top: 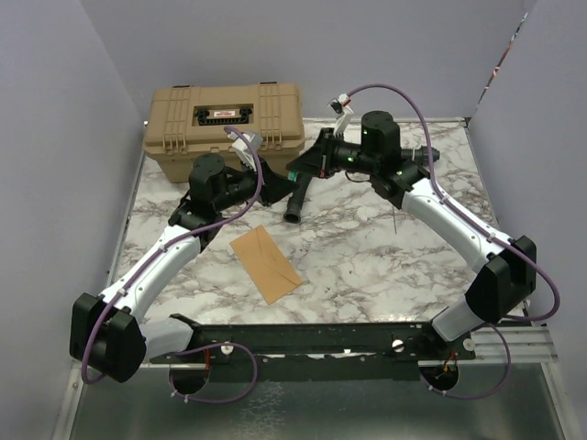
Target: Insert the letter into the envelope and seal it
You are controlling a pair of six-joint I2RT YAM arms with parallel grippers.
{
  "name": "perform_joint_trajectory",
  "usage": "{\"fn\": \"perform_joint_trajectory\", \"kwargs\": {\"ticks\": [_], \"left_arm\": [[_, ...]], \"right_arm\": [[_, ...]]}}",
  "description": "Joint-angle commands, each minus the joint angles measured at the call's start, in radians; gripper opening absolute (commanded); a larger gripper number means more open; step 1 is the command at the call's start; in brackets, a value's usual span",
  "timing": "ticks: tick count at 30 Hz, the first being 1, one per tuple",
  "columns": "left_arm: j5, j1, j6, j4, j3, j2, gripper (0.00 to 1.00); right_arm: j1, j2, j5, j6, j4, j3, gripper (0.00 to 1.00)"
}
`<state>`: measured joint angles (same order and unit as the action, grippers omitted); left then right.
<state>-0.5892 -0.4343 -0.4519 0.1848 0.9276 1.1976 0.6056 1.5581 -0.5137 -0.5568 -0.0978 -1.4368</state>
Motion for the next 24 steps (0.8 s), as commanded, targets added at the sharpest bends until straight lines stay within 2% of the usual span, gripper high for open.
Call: {"fn": "perform_joint_trajectory", "kwargs": {"ticks": [1,6,8,12,13,14,16,17,19,20,24], "left_arm": [[-0.301,-0.009,-0.030,0.072,0.060,-0.012,0.00],[-0.458,-0.012,-0.073,0.147,0.120,0.002,0.00],[-0.491,-0.015,-0.130,0.235,0.111,-0.002,0.00],[-0.471,-0.017,-0.173,0.310,0.105,0.002,0.00],[-0.445,-0.017,-0.176,0.311,0.103,0.005,0.00],[-0.413,-0.017,-0.176,0.312,0.099,0.007,0.00],[-0.318,-0.016,-0.177,0.312,0.083,0.008,0.00],[-0.267,-0.015,-0.168,0.302,0.075,0.007,0.00],[-0.144,-0.016,-0.147,0.267,0.056,0.001,0.00],[-0.085,-0.015,-0.145,0.259,0.046,-0.002,0.00],[-0.006,-0.015,-0.141,0.255,0.033,-0.003,0.00]], "right_arm": [[-0.036,-0.079,-0.642,0.062,0.358,0.060,0.00],[-0.036,-0.124,-0.868,0.121,0.357,0.099,0.01],[-0.035,-0.107,-0.923,0.093,0.360,0.090,0.01],[-0.035,-0.077,-0.914,0.034,0.343,0.030,0.01],[-0.036,-0.083,-0.860,0.029,0.336,0.024,0.13],[-0.036,-0.094,-0.770,0.041,0.304,0.021,0.29],[-0.035,-0.111,-0.529,0.115,0.157,-0.012,0.57],[-0.035,-0.111,-0.401,0.114,0.094,-0.031,0.64],[-0.035,-0.093,-0.139,0.069,-0.043,-0.075,0.68],[-0.034,-0.076,-0.062,0.037,-0.092,-0.102,0.69],[-0.008,-0.022,0.013,-0.041,-0.168,-0.163,0.69]]}}
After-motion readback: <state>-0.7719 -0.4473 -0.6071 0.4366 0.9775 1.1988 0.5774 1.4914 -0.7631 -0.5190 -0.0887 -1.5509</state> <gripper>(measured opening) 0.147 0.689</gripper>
